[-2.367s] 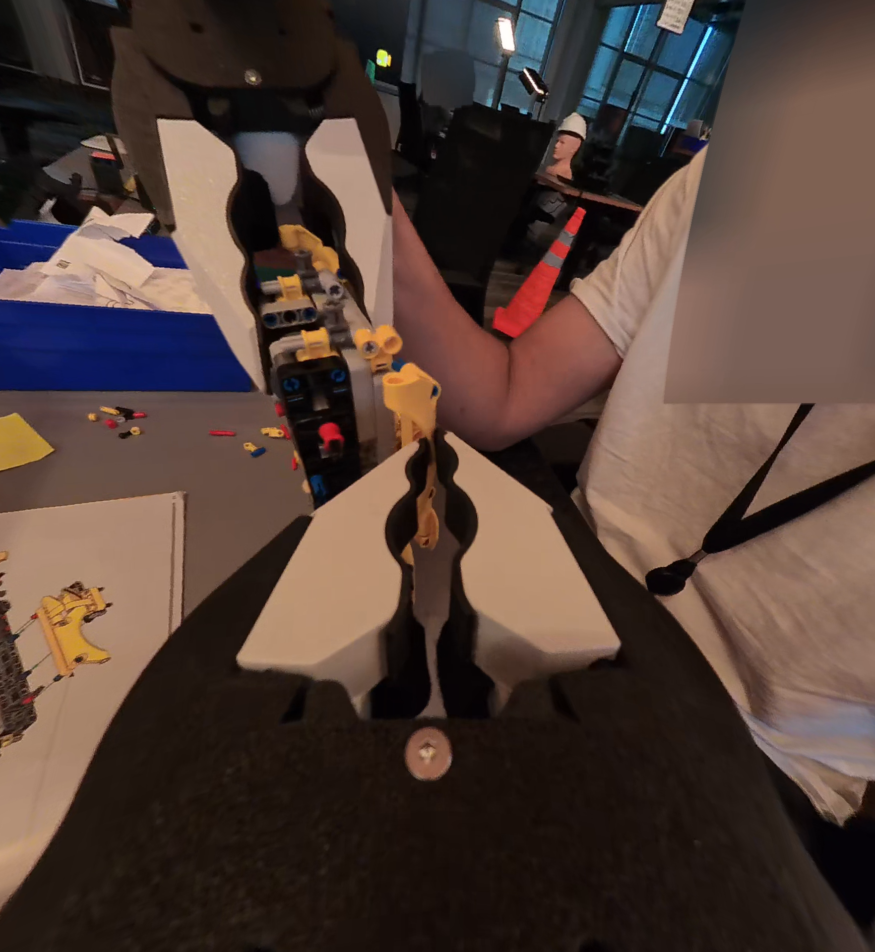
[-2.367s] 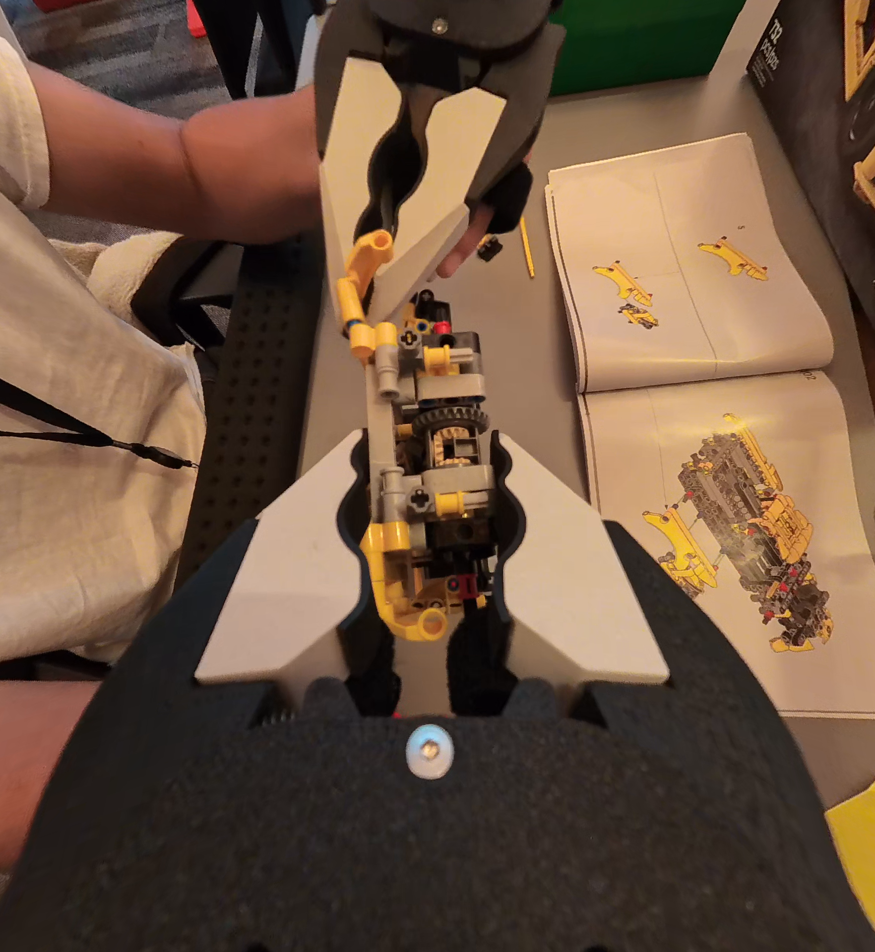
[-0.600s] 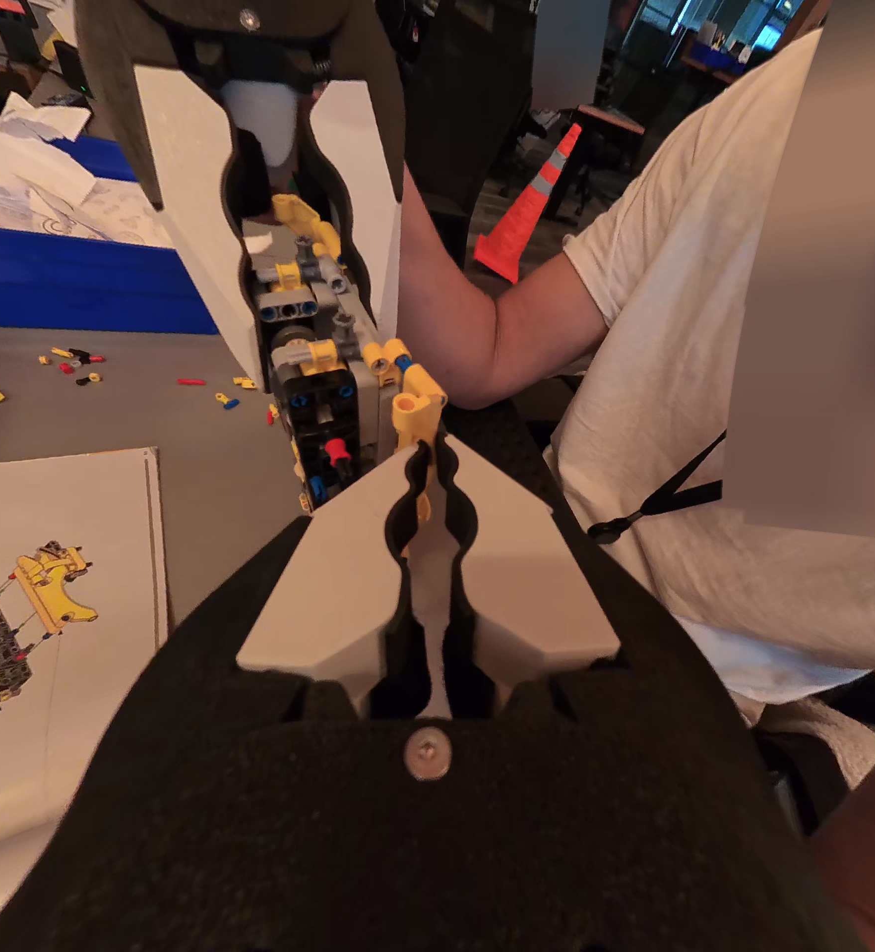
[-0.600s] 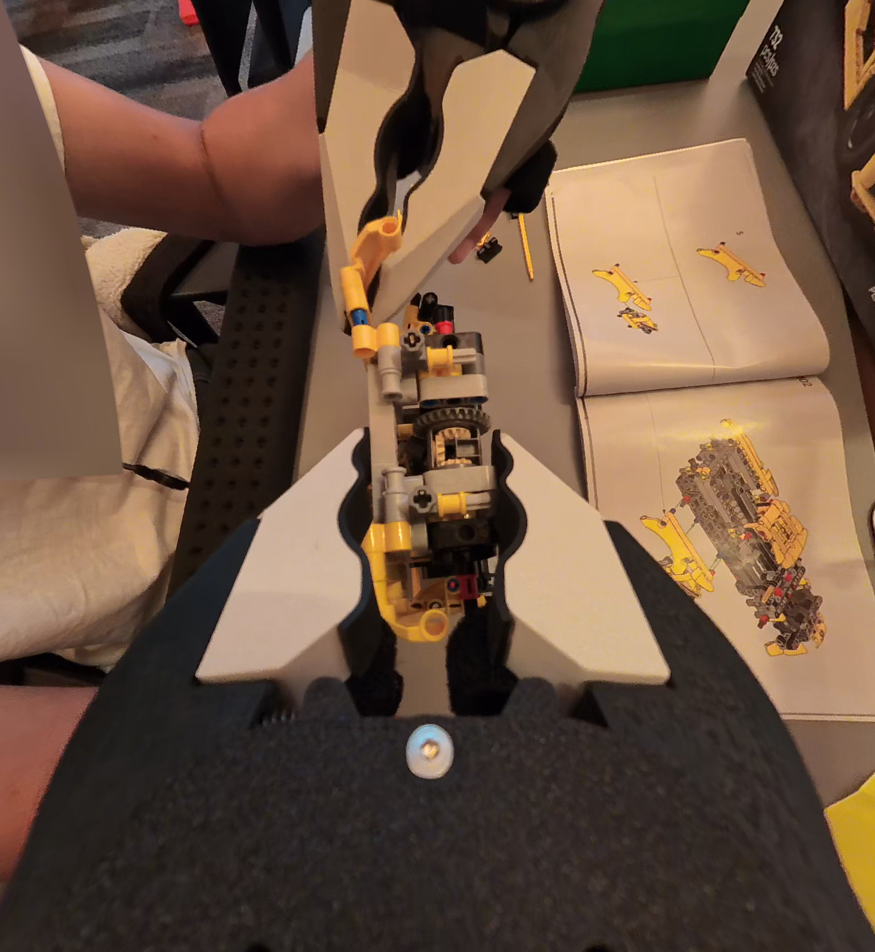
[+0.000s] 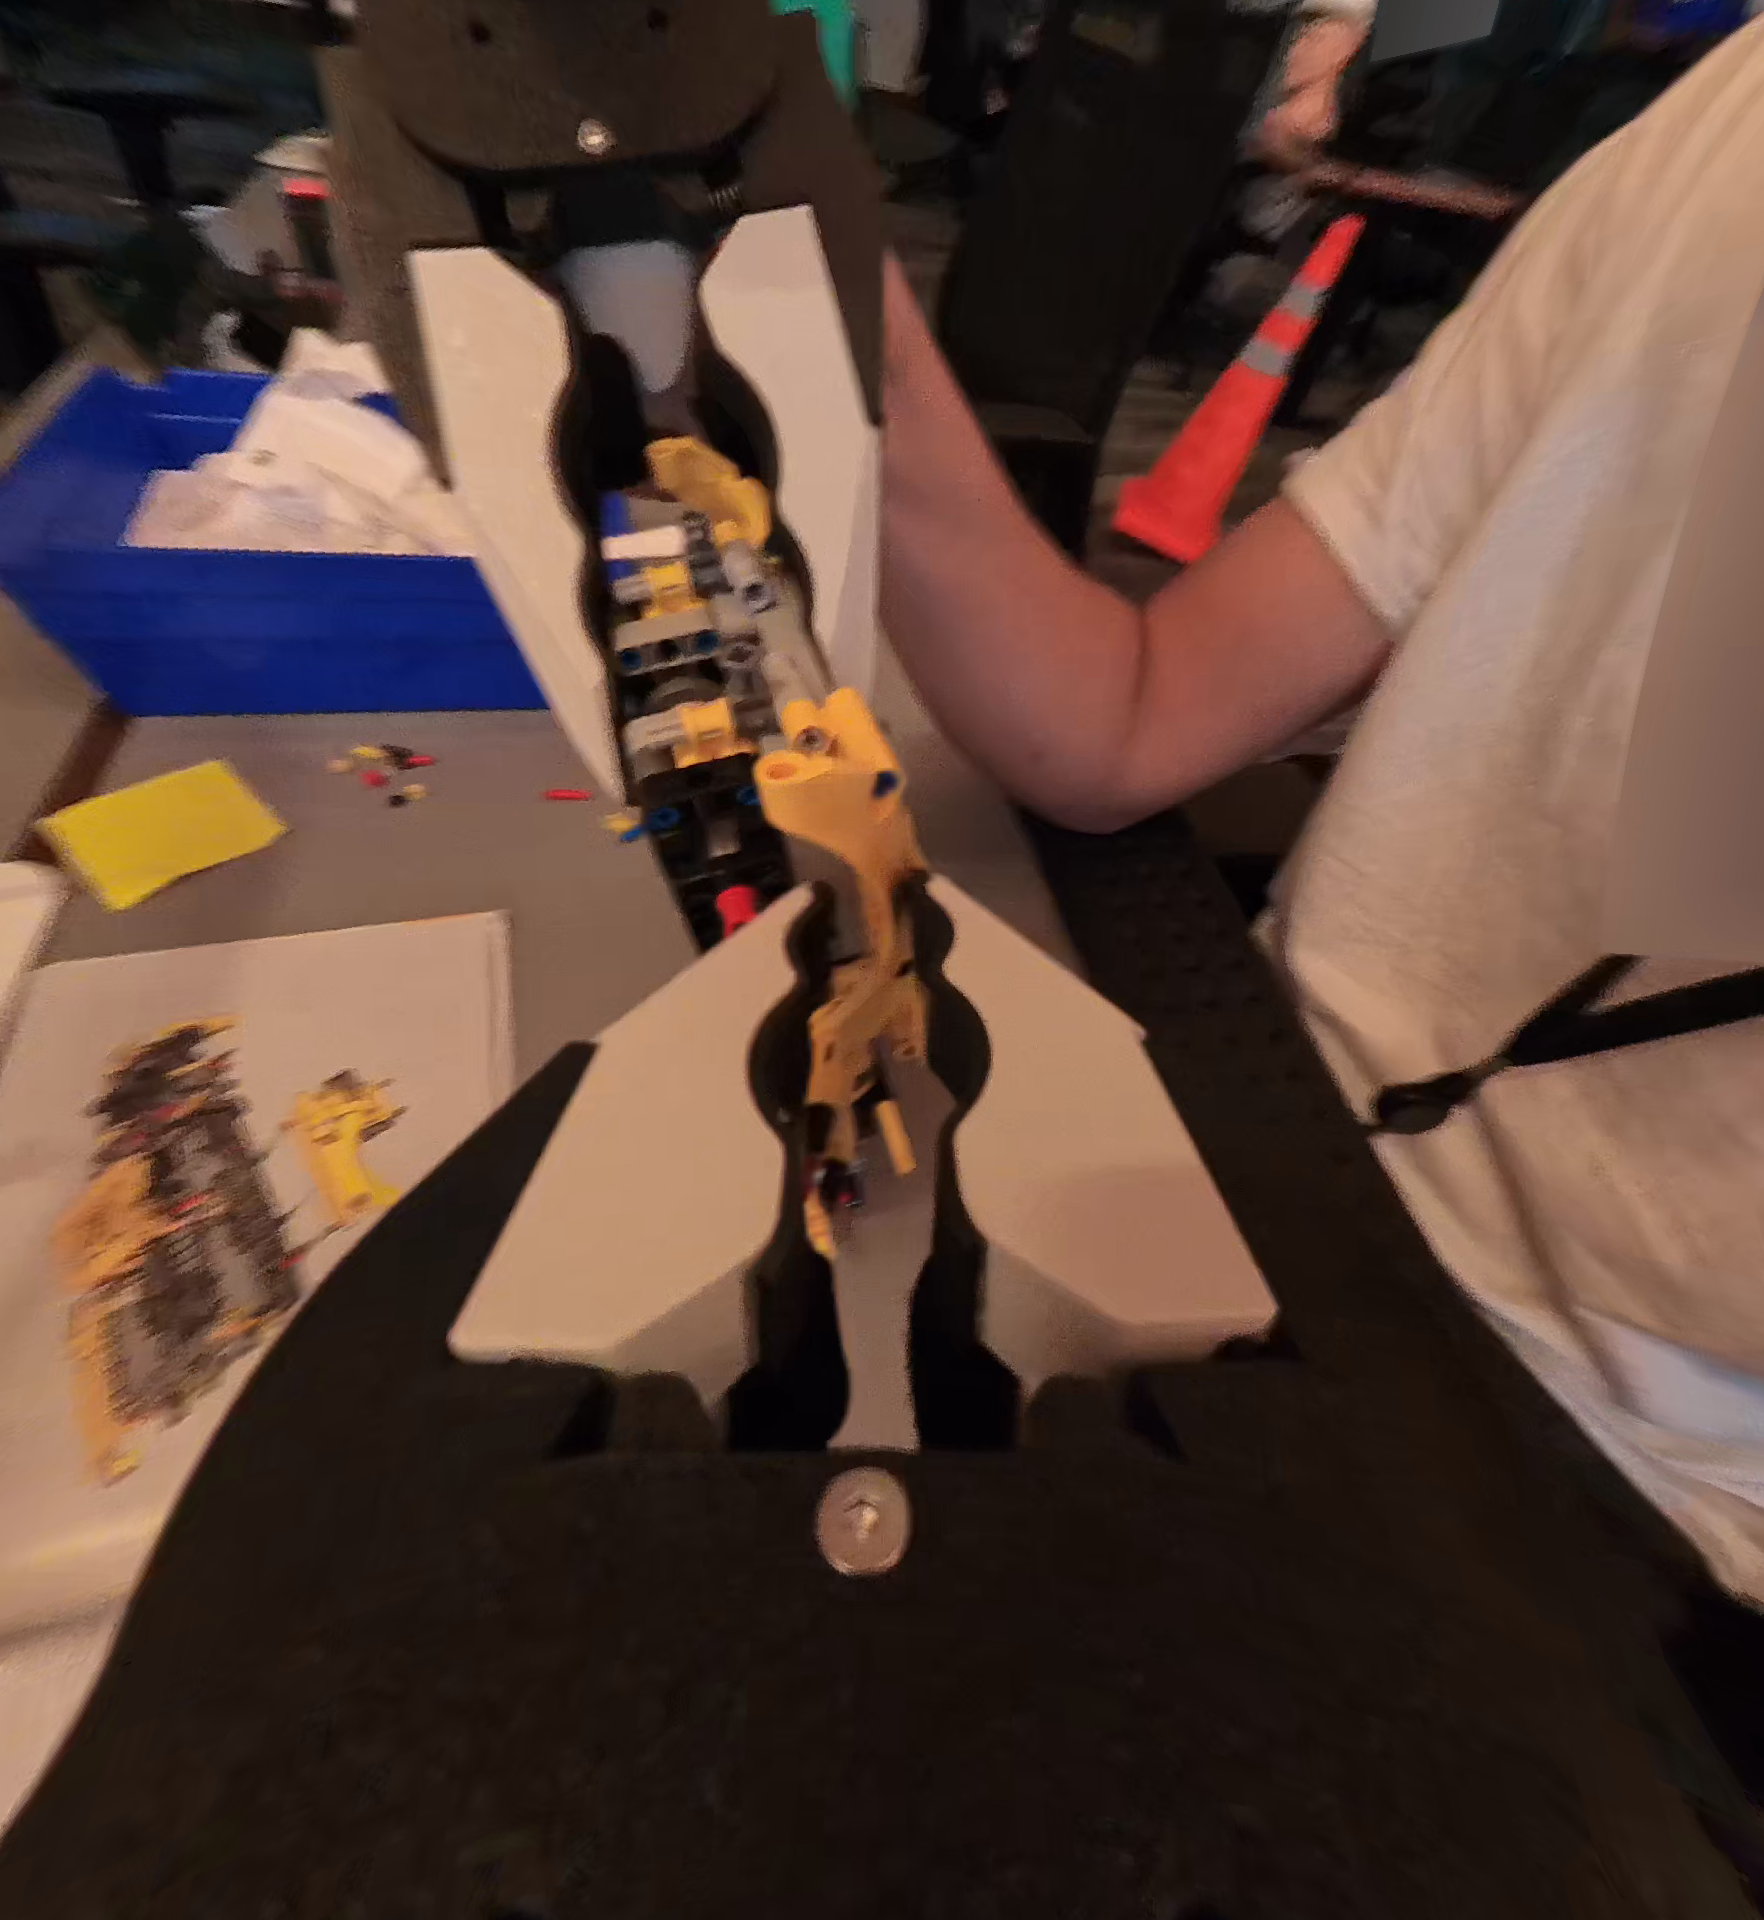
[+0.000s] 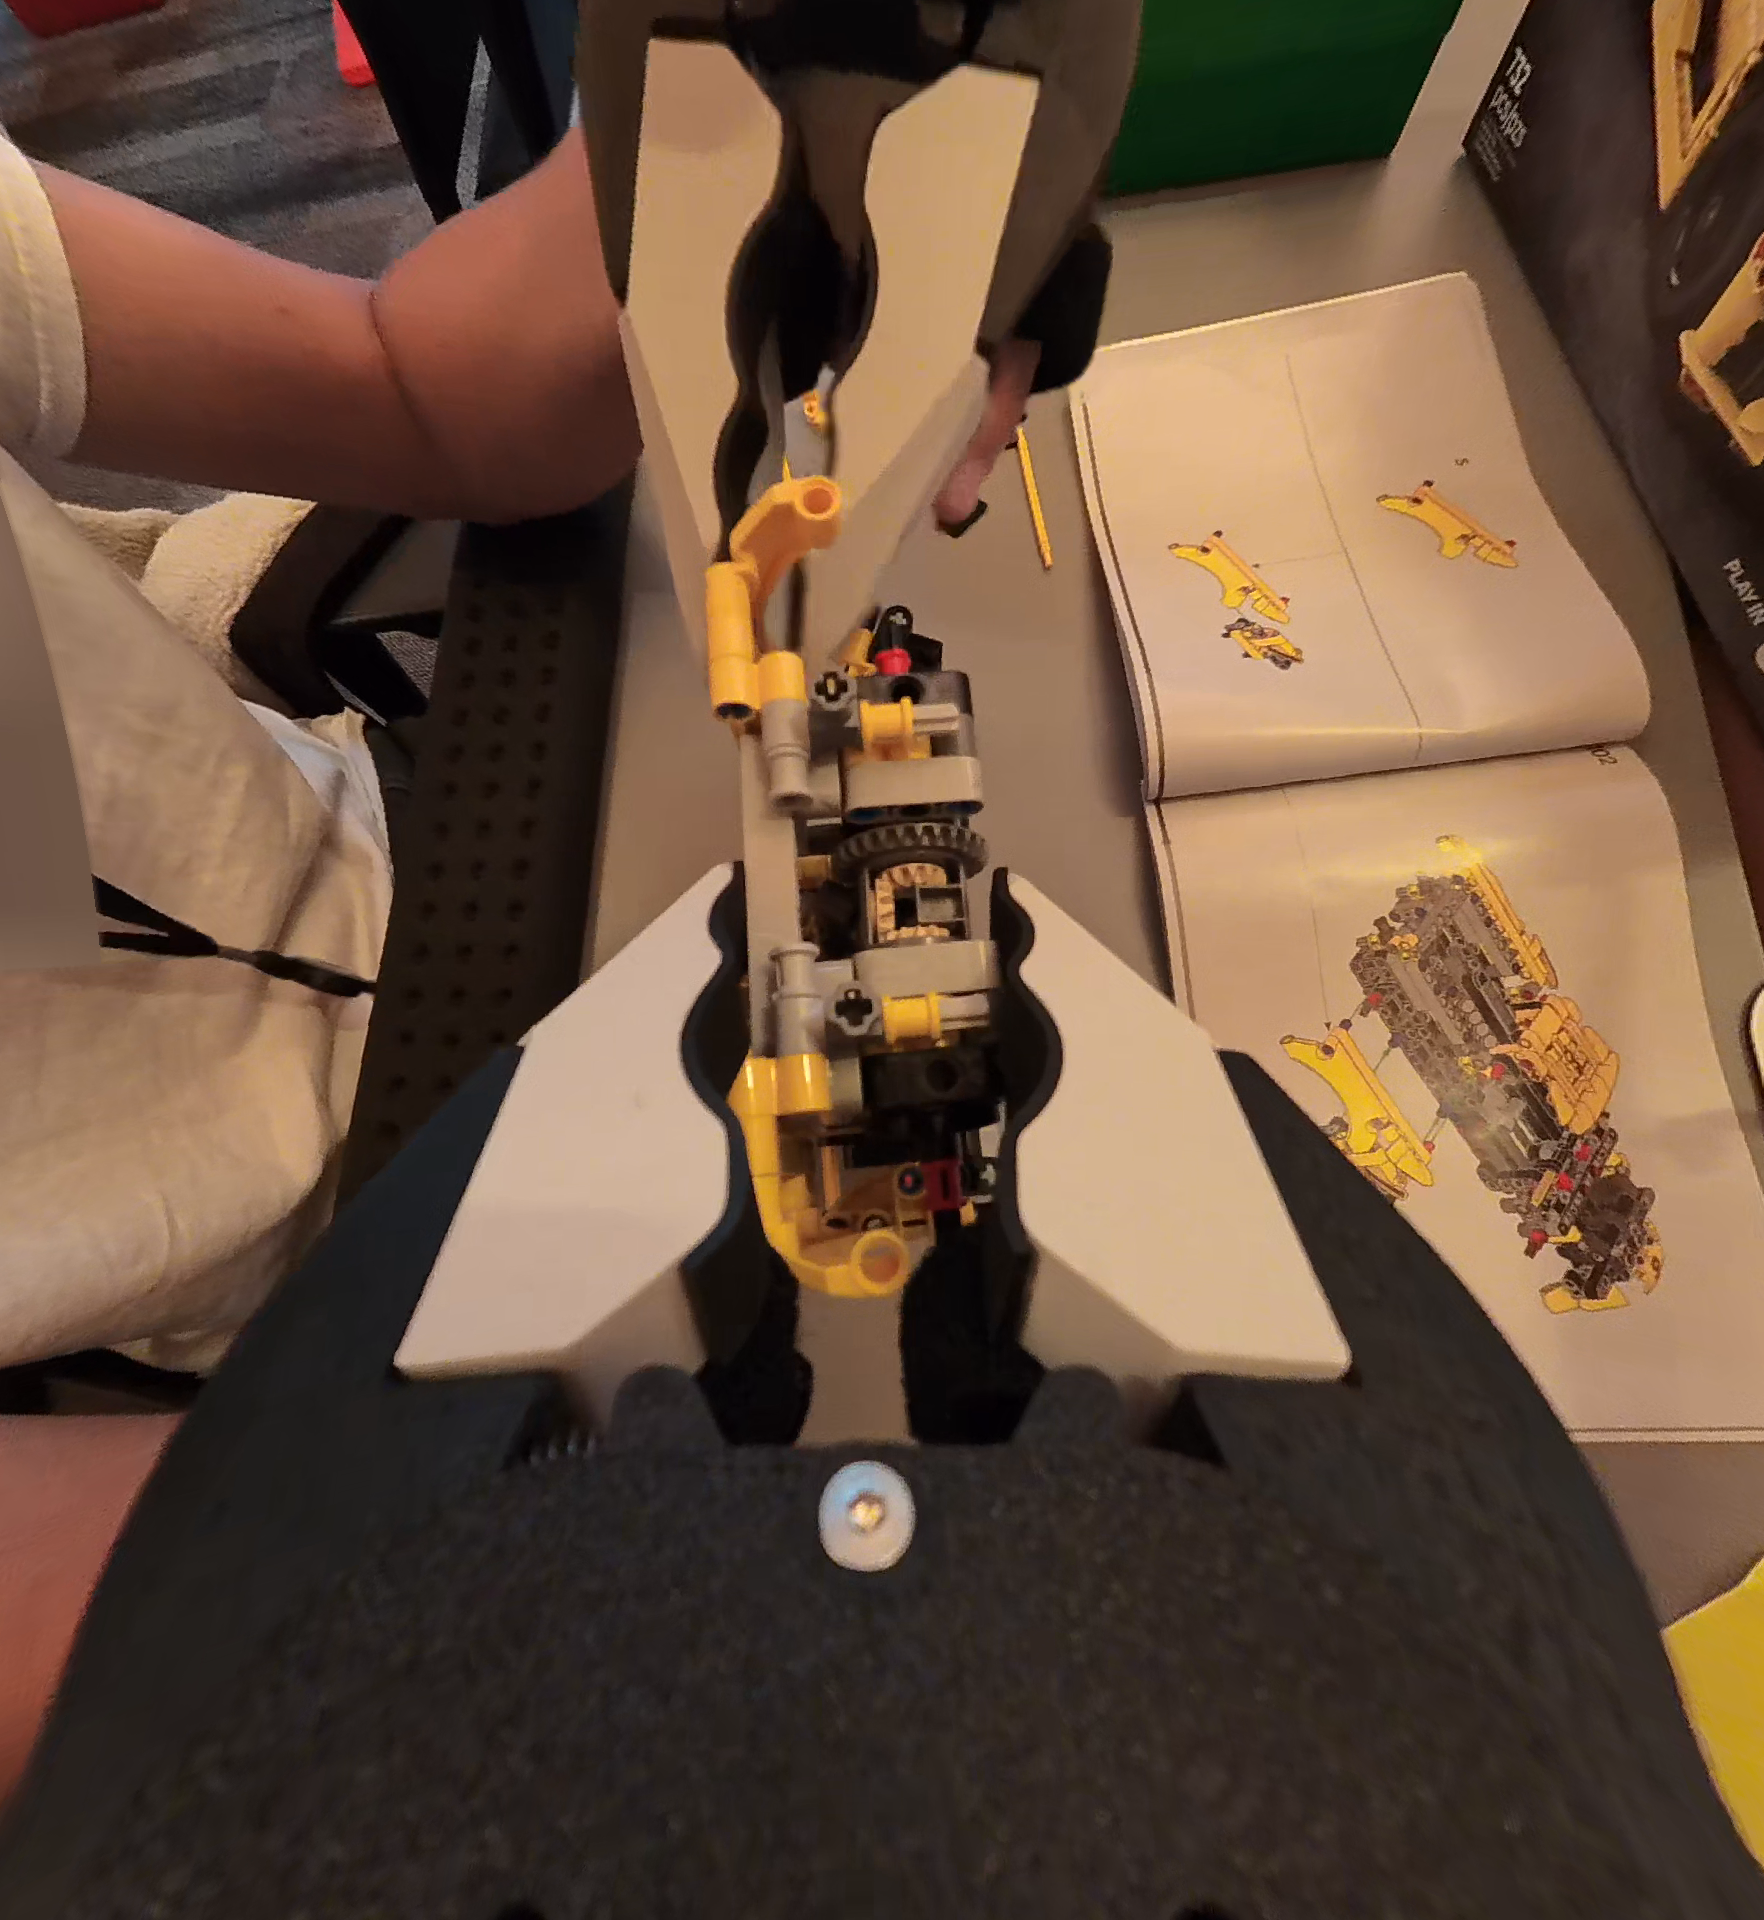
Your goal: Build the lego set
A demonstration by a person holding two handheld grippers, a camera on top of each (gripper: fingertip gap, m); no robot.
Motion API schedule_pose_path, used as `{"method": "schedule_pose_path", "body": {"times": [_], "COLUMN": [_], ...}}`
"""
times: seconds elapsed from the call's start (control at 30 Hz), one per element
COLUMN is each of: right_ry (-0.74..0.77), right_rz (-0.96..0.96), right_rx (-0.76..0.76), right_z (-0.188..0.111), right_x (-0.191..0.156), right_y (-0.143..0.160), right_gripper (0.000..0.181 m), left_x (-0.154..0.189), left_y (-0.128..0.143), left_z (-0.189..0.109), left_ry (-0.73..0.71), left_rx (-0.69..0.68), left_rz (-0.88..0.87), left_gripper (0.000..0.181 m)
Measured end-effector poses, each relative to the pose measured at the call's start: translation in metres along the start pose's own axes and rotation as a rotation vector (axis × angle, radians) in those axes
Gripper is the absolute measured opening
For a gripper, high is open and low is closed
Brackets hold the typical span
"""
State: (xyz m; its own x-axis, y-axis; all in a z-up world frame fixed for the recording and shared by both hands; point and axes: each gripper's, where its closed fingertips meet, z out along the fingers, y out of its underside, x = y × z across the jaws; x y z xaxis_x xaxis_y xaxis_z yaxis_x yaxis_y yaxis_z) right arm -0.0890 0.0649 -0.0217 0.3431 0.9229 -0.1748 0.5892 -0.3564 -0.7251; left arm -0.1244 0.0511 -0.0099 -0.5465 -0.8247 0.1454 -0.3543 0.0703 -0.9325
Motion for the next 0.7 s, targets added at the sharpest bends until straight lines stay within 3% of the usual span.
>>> {"method": "schedule_pose_path", "body": {"times": [0.13,0.33,0.5,0.7], "right_ry": [-0.005,-0.013,-0.019,-0.014], "right_rz": [0.001,0.011,-0.005,-0.002], "right_rx": [0.008,0.019,0.016,0.021], "right_z": [-0.001,-0.002,0.002,0.001], "right_x": [0.001,0.004,0.002,0.001], "right_y": [0.001,0.000,-0.003,-0.002], "right_gripper": [0.044,0.044,0.044,0.044], "left_x": [-0.012,-0.014,-0.021,-0.021], "left_y": [-0.001,0.036,0.045,0.046], "left_z": [-0.016,-0.011,0.005,0.014], "left_ry": [-0.219,-0.410,-0.406,-0.409], "left_rx": [0.018,0.112,0.237,0.219], "left_rz": [0.040,-0.064,-0.153,-0.130], "left_gripper": [0.038,0.059,0.060,0.055]}}
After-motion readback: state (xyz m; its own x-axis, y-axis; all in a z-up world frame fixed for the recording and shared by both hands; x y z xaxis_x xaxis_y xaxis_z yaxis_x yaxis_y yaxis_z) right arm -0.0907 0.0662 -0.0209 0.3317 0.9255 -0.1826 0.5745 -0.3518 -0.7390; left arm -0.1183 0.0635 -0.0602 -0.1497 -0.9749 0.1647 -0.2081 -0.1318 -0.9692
